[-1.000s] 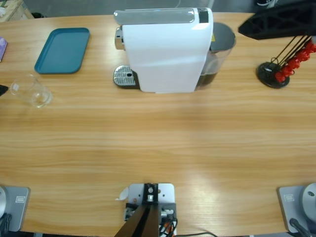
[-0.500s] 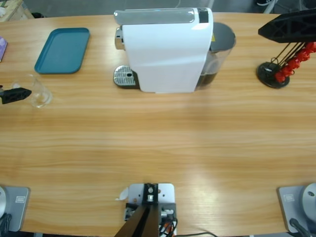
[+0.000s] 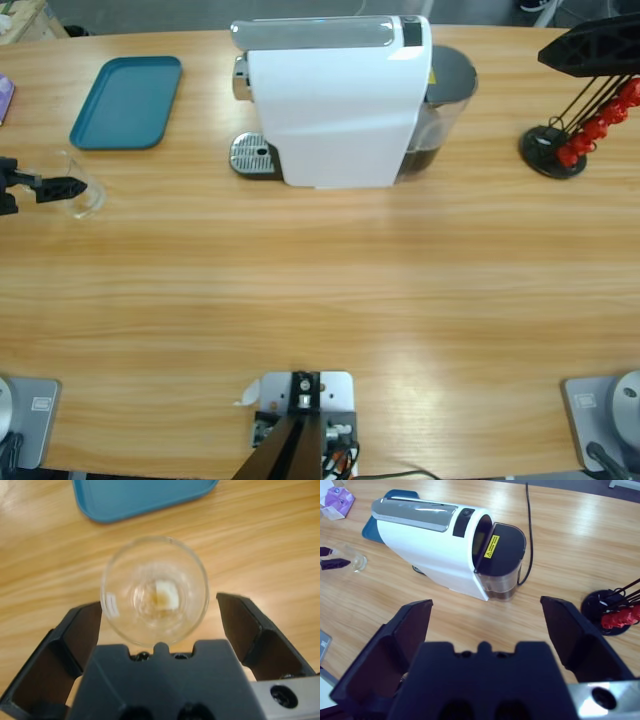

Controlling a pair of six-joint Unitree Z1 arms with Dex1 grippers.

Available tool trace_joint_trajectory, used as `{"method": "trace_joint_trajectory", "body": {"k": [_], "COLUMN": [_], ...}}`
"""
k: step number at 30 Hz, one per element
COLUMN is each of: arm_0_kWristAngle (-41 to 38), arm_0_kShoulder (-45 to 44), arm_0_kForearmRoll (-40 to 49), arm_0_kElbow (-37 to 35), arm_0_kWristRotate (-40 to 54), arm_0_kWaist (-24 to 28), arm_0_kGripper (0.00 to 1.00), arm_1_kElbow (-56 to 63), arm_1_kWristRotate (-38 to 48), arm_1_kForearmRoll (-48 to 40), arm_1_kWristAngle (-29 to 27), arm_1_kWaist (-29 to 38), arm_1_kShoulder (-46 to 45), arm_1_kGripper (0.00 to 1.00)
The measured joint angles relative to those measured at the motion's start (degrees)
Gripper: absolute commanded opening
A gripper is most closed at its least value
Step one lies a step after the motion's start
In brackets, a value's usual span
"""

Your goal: Pour coffee

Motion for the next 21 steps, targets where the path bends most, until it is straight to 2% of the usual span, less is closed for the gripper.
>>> {"method": "trace_joint_trajectory", "body": {"k": [5, 7, 12, 13, 14, 16, 21], "arm_0_kWristAngle": [0.0, 0.0, 0.0, 0.0, 0.0, 0.0, 0.0], "arm_0_kShoulder": [0.8, 1.1, 1.6, 1.6, 1.6, 1.6, 1.6], "arm_0_kForearmRoll": [-2.7, -3.3, -3.6, -3.6, -3.6, -3.6, -3.6], "arm_0_kElbow": [0.2, 0.3, 0.6, 0.7, 0.8, 1.0, 1.3], "arm_0_kWristRotate": [-0.5, -0.5, -1.1, -1.4, -1.7, -2.3, -2.6], "arm_0_kWaist": [0.0, 0.0, 0.0, 0.0, 0.0, 0.1, 0.1], "arm_0_kGripper": [0.968, 0.896, 0.808, 0.777, 0.699, 0.448, 0.421], "arm_1_kElbow": [0.7, 0.8, 1.0, 1.0, 1.1, 1.1, 1.6], "arm_1_kWristRotate": [0.0, 0.0, 0.0, 0.0, 0.0, 0.0, 0.0], "arm_1_kForearmRoll": [0.0, 0.0, 0.0, -0.1, -0.1, -0.2, -0.3], "arm_1_kWristAngle": [0.0, 0.2, 0.2, 0.2, 0.2, 0.2, 0.2], "arm_1_kWaist": [-0.2, -0.2, -0.2, -0.2, -0.2, -0.2, -0.2], "arm_1_kShoulder": [0.0, 0.0, 0.0, 0.0, 0.0, 0.0, -0.2], "arm_1_kGripper": [1.0, 1.0, 1.0, 1.0, 1.0, 1.0, 1.0]}}
